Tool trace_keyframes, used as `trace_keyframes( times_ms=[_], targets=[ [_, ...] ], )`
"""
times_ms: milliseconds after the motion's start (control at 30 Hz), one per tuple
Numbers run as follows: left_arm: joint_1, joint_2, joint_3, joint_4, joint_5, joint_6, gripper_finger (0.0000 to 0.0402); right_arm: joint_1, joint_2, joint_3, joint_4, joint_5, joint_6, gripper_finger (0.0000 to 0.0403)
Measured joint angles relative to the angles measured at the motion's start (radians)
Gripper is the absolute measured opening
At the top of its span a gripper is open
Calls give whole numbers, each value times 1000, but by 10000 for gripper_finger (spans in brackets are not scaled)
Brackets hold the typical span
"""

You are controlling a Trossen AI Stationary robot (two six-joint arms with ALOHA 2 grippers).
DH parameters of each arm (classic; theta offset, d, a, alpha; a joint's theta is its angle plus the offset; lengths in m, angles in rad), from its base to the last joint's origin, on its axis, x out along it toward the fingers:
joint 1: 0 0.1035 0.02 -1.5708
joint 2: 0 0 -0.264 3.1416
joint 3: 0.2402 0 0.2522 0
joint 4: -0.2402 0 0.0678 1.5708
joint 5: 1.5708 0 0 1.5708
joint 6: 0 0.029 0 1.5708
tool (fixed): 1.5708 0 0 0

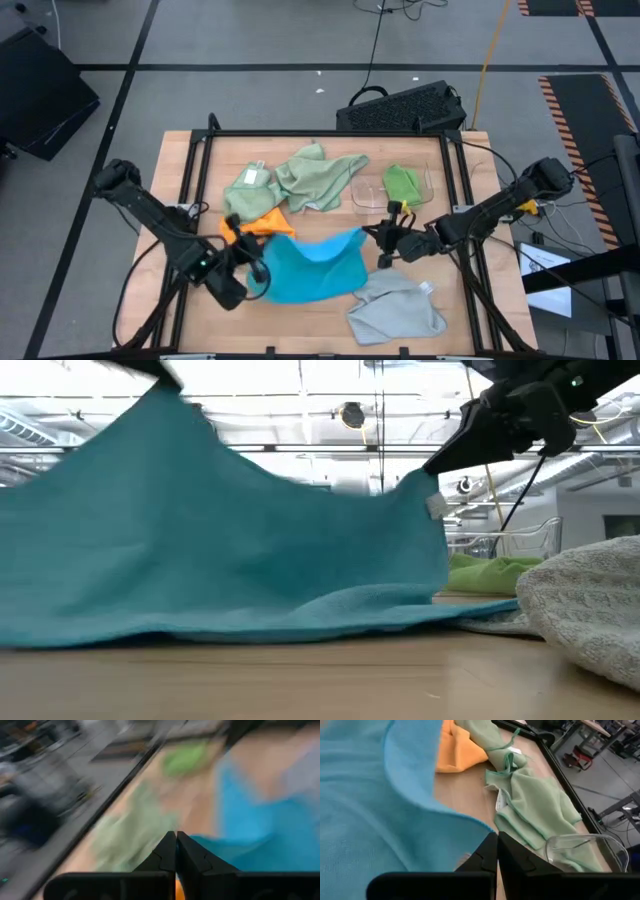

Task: Fold microfiber towels
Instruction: Fold the blue microfiber cloth

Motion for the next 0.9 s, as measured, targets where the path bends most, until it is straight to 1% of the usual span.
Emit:
trace_keyframes(
  times_ms=[67,100,133,233,267,333,400,467,567,667,767,833,900],
  targets=[
    [11,0,2,214,53,188,9,-4,0,0,-2,-2,0,1],
    [21,0,2,281,73,259,6,-5,0,0,-2,-2,0,1],
    [39,1,2,322,78,294,4,-7,0,0,-2,-2,-1,1],
    [127,0,2,355,87,315,6,-15,0,0,-2,-2,-5,1],
    [162,0,1,365,121,313,6,-17,0,0,-2,-2,-7,1],
    [223,0,9,392,231,329,4,-20,0,0,0,-1,-16,0],
    [260,0,21,420,326,342,4,-20,-4,0,12,-2,-34,0],
    [268,0,26,419,343,344,5,-13,-23,9,0,-2,-38,0],
    [235,-1,60,407,334,343,3,20,-66,34,-8,-1,-38,0],
    [150,-7,116,419,331,329,4,71,-110,63,-42,-2,-33,0],
    [52,-2,149,441,333,261,3,137,-139,138,-116,0,-5,0],
    [-10,-2,161,554,332,258,3,180,-139,208,-181,0,4,0],
    [-63,-3,169,709,330,328,3,211,-126,278,-241,2,6,0]
  ],
)
